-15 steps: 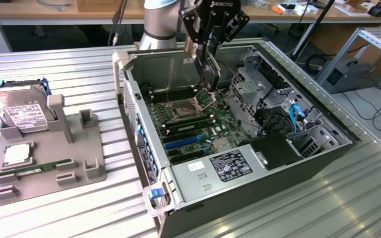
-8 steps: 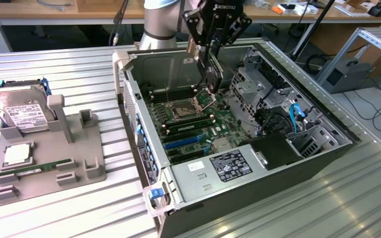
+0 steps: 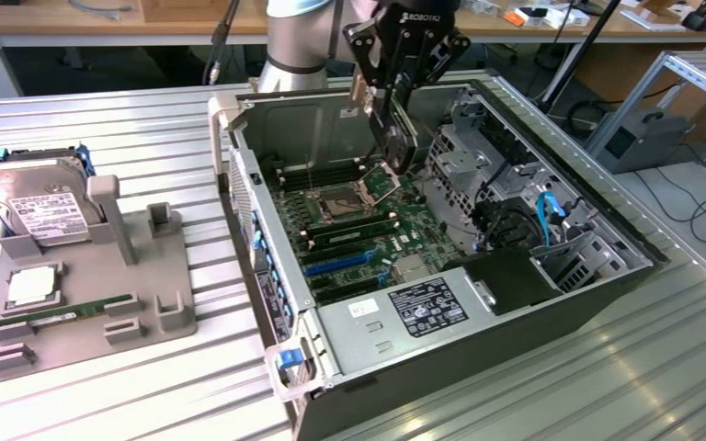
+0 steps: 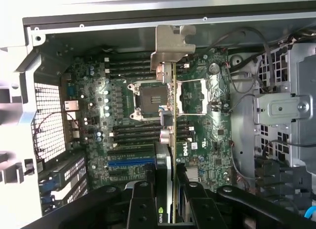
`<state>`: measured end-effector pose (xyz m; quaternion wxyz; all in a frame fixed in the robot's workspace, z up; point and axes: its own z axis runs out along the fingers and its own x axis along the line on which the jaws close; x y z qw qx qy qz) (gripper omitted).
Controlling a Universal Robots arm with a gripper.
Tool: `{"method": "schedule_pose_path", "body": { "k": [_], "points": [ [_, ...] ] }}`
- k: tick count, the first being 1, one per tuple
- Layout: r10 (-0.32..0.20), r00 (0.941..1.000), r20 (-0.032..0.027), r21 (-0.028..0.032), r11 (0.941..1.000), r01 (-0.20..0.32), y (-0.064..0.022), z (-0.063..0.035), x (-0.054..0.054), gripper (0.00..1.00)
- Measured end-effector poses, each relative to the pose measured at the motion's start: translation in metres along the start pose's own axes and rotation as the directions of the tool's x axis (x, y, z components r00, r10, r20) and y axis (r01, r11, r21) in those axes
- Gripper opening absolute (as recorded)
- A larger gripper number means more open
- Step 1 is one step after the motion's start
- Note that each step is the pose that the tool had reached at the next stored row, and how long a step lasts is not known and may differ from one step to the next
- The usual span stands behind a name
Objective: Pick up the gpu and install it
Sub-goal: 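Pick up the gpu and move the gpu toward the slot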
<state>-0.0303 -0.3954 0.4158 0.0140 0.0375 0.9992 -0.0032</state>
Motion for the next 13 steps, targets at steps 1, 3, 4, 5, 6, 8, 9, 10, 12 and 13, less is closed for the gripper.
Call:
{"method": "schedule_pose_path", "body": {
  "k": [1, 3, 4, 5, 6, 8, 9, 10, 12, 13],
  "points": [
    [0.0, 1.0, 0.0, 0.0002, 1.0, 0.0, 0.0001, 0.0008, -0.001, 0.27],
    [0.0, 1.0, 0.0, 0.0004, 1.0, 0.0, 0.0002, 0.0016, -0.003, 0.27],
    [0.0, 1.0, 0.0, 0.0006, 1.0, 0.0, 0.0003, 0.0022, -0.004, 0.27],
    [0.0, 1.0, 0.0001, 0.0008, 1.0, 0.0, 0.0004, 0.0025, -0.004, 0.27],
    [0.0, 1.0, 0.0, 0.001, 1.0, 0.0, 0.0004, 0.0028, -0.005, 0.27],
    [0.0, 1.0, 0.0001, 0.0015, 1.0, 0.0, 0.0005, 0.0036, -0.007, 0.27],
    [0.0, 1.0, 0.0001, 0.002, 1.0, 0.0, 0.0007, 0.0043, -0.008, 0.27],
    [0.0, 1.0, 0.0002, 0.0025, 1.0, 0.0, 0.0008, 0.0048, -0.01, 0.27],
    [0.0, 1.0, 0.0002, 0.003, 1.0, 0.0, 0.0009, 0.0054, -0.011, 0.27],
    [0.0, 1.0, 0.0002, 0.0032, 1.0, 0.0, 0.0009, 0.0057, -0.012, 0.27]
  ]
}}
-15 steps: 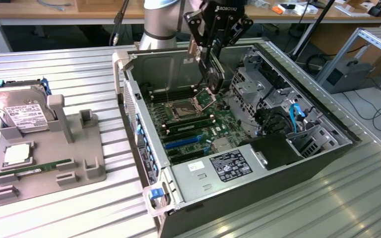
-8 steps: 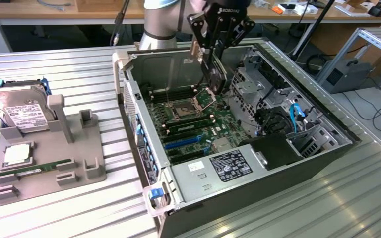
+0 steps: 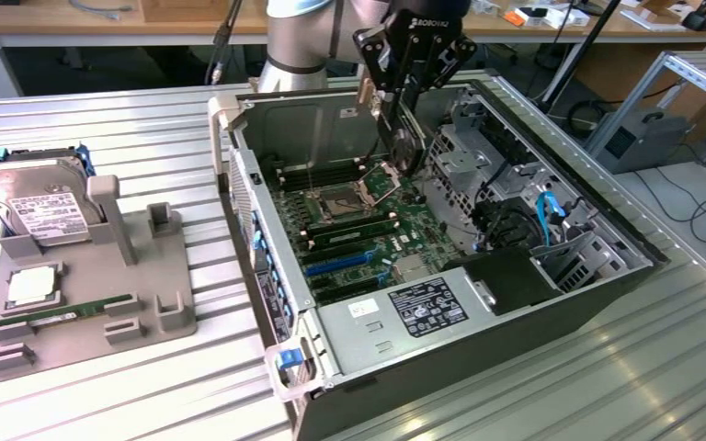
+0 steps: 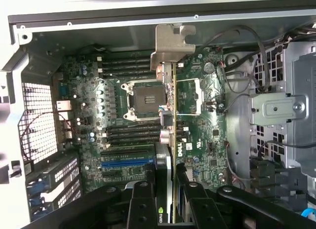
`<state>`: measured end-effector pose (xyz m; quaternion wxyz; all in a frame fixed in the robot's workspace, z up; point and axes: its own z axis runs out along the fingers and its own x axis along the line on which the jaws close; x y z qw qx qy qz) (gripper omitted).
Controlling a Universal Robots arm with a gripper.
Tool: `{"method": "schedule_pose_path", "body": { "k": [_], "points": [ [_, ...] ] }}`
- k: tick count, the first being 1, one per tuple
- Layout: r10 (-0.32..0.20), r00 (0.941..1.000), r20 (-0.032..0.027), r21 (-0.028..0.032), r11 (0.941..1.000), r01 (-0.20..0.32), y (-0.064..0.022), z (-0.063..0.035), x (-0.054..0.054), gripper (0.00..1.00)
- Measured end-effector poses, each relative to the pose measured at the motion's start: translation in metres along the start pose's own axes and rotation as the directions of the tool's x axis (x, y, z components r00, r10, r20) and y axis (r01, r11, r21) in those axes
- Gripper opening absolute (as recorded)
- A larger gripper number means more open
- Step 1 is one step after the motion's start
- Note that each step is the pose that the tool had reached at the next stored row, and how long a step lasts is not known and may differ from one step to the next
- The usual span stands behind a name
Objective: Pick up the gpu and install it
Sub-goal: 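Pick up the gpu and move the gpu toward the slot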
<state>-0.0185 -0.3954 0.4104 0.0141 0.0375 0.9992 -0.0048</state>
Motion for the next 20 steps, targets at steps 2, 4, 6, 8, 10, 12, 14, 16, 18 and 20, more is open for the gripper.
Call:
{"method": "schedule_pose_path", "body": {
  "k": [2, 4, 6, 8, 10, 12, 14, 16, 18, 20],
  "points": [
    [0.0, 1.0, 0.0, 0.0004, 1.0, 0.0, 0.0001, 0.0006, -0.001, 0.27],
    [0.0, 1.0, 0.0001, 0.0009, 1.0, 0.0, 0.0002, 0.0013, -0.003, 0.27],
    [0.0, 1.0, 0.0001, 0.0014, 1.0, 0.0, 0.0004, 0.0024, -0.005, 0.27],
    [0.0, 1.0, 0.0001, 0.0021, 1.0, 0.0, 0.0006, 0.0034, -0.008, 0.27],
    [0.0, 1.0, 0.0002, 0.0026, 1.0, 0.0, 0.0008, 0.0042, -0.01, 0.27],
    [0.0, 1.0, 0.0002, 0.0032, 1.0, 0.0, 0.001, 0.0051, -0.012, 0.27],
    [0.0, 1.0, 0.0002, 0.0038, 1.0, 0.0, 0.0012, 0.0062, -0.015, 0.27],
    [0.0, 1.0, 0.0003, 0.0044, 1.0, 0.0, 0.0014, 0.0072, -0.017, 0.27],
    [0.0, 1.0, 0.0004, 0.0052, 1.0, 0.0, 0.0016, 0.0085, -0.02, 0.27],
    [0.0, 1.0, 0.0004, 0.0056, 1.0, 0.0, 0.0017, 0.0094, -0.022, 0.27]
  ]
}}
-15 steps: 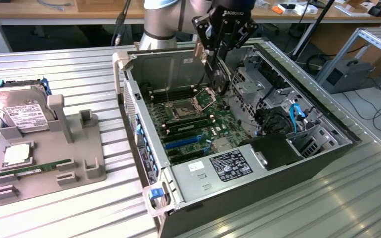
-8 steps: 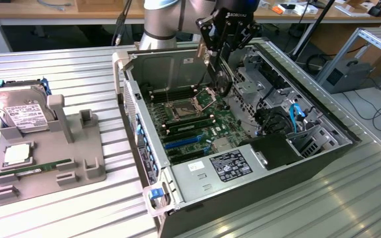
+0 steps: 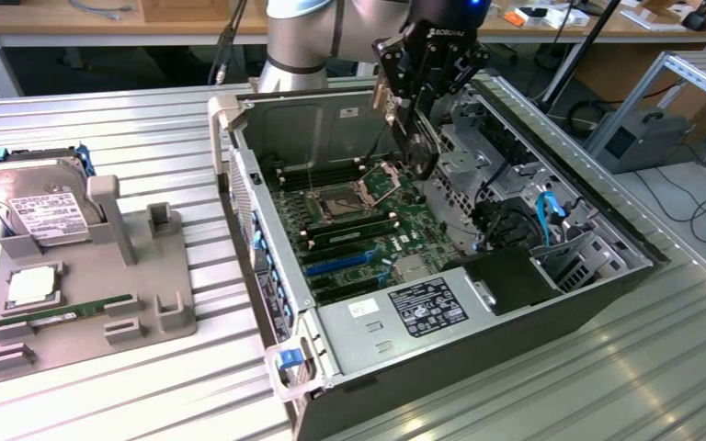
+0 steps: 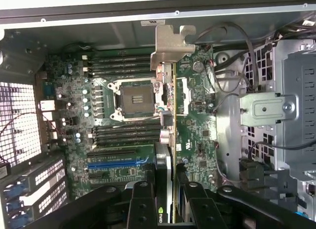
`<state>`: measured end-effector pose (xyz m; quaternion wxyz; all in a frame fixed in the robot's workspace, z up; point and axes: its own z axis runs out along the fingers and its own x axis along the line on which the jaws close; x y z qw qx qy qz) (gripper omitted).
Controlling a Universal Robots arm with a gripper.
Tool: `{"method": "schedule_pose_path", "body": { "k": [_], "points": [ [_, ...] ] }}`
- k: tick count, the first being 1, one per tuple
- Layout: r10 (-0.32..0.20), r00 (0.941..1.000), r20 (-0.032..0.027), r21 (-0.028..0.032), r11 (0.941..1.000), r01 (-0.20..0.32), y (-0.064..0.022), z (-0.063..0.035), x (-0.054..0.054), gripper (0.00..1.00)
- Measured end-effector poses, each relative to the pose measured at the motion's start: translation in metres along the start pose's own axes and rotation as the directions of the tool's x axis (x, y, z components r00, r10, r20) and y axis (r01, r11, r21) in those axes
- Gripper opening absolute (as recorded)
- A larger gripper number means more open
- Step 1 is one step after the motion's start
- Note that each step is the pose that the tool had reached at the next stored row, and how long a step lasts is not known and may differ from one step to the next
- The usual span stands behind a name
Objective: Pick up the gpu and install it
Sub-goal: 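Pick up the gpu and move the gpu toward the slot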
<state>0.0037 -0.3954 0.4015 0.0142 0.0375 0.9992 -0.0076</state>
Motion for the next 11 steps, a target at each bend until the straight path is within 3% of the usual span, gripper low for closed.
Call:
{"method": "schedule_pose_path", "body": {
  "k": [11],
  "points": [
    [0.0, 1.0, 0.0002, 0.0031, 1.0, 0.0, 0.0008, 0.0043, -0.0098, 0.27]
  ]
}}
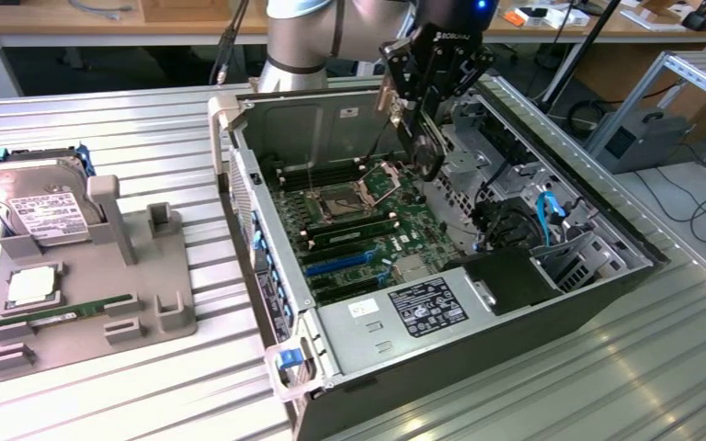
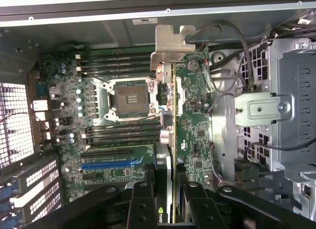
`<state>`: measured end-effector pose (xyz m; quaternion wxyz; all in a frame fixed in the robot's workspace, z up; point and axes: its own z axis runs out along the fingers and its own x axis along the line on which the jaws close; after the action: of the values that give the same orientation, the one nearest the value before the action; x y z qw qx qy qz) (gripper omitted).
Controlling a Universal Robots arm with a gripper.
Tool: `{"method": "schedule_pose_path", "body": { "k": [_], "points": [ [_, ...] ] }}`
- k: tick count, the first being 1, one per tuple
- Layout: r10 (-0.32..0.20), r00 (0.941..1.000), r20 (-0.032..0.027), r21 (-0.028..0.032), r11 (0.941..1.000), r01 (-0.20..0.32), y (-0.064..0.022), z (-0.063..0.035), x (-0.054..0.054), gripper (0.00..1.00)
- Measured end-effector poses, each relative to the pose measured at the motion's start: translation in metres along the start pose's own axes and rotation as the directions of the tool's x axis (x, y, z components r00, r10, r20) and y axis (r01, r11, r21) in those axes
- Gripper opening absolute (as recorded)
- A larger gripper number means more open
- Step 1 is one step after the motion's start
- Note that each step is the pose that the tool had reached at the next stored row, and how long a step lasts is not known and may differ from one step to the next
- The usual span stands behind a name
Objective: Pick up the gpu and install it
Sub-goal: 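Pick up the gpu and move the gpu toward the slot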
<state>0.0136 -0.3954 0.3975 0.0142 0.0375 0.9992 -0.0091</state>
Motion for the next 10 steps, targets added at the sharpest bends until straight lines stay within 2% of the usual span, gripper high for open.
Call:
{"method": "schedule_pose_path", "body": {
  "k": [5, 10],
  "points": [
    [0.0, 1.0, 0.0001, 0.0016, 1.0, 0.0, 0.0005, 0.003, -0.0058, 0.27],
    [-0.006, 1.0, 0.0002, 0.0017, 1.0, 0.006, 0.0006, 0.0056, -0.0066, 0.27]
  ]
}}
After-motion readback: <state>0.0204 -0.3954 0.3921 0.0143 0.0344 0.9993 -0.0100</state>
